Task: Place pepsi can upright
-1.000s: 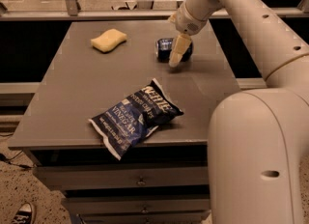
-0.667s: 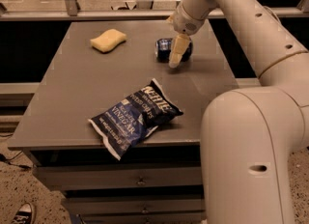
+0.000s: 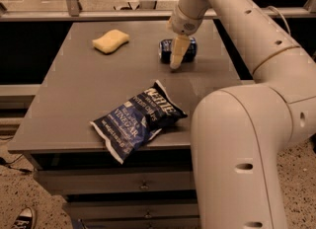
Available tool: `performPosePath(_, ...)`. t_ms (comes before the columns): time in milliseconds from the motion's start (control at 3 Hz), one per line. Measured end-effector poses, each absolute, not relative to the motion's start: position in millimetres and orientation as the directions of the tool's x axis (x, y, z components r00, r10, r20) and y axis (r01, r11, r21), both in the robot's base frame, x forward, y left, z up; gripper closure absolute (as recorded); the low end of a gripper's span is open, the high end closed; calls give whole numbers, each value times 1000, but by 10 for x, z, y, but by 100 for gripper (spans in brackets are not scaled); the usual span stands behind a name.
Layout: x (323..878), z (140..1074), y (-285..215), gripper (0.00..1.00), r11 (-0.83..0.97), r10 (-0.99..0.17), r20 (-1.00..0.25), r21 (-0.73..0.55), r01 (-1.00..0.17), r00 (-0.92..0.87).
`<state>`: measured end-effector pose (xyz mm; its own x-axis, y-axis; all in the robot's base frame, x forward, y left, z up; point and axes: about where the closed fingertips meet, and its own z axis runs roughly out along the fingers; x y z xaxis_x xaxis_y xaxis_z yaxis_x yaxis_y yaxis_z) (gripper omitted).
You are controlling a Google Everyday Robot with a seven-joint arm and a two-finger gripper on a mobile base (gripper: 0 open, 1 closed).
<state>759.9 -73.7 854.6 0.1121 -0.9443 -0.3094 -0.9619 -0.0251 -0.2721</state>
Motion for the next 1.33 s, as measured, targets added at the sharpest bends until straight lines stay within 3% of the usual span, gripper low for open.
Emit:
performPosePath(333,7623,8511,-721,33,-33,-963,-251,-263,-964,101)
performPosePath(667,7606,8520,-724,65,-33,-969,-229,-257,-966,94)
performPosePath(1000,7565,8545,-748,88,-32,-969,-228,-253,-967,91)
performPosePath(1333,7491,8879,-867,100,59,-925,-376,-287,-956,56)
